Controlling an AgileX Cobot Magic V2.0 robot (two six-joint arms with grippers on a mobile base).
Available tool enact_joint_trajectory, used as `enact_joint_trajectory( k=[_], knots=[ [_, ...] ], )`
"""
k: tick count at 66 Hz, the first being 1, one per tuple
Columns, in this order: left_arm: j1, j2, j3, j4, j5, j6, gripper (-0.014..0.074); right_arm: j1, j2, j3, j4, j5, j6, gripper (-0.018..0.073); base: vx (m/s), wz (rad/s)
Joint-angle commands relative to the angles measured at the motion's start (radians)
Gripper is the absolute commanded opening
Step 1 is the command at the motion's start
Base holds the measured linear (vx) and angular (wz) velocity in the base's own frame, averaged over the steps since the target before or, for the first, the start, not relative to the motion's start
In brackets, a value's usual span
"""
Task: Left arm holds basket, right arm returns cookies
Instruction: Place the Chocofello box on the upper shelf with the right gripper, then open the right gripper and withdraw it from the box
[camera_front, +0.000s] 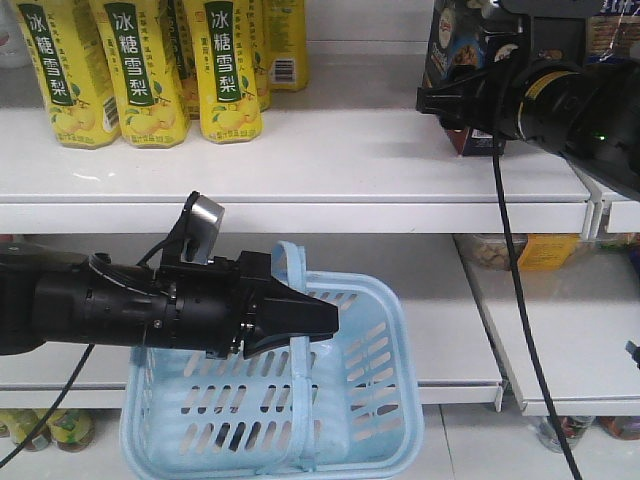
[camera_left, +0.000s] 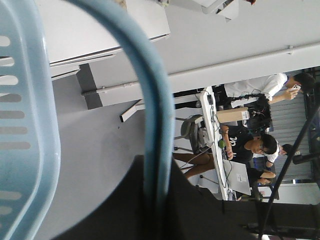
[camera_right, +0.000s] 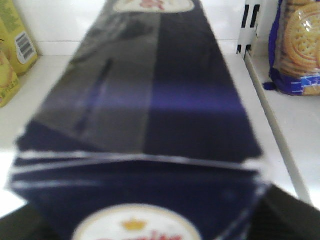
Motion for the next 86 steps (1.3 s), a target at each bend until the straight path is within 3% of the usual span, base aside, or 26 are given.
enact_joint_trajectory(
  k=[1,15,32,37,58,86],
  knots=[
    [0.002,-0.041,-0.027,-0.117,0.027,0.005,-0.0003,-0.003,-0.043,-0.033,-0.017,-0.016,-0.004,0.0578,0.0,0.0],
    [0.002,-0.041,-0.027,-0.117,0.027,0.005,-0.0003,-0.003,-0.071,-0.031,0.022,0.02,-0.031,0.0593,0.0,0.0],
    [0.002,-0.041,-0.027,-0.117,0.027,0.005,-0.0003,0.025,-0.103,-0.031,0.182,0.037,-0.239,0.0593,0.0,0.0],
    [0.002,-0.041,-0.027,-0.117,0.027,0.005,-0.0003,0.051,-0.108,-0.031,0.188,0.066,-0.269,0.0593,0.0,0.0],
    [0.002,-0.041,-0.027,-0.117,0.027,0.005,-0.0003,0.068,-0.144,-0.03,0.188,0.192,-0.271,0.059,0.0,0.0],
    [0.002,-0.041,-0.027,-0.117,0.027,0.005,-0.0003,0.068,-0.339,0.172,0.19,0.105,-0.265,0.059,0.0,0.0]
  ],
)
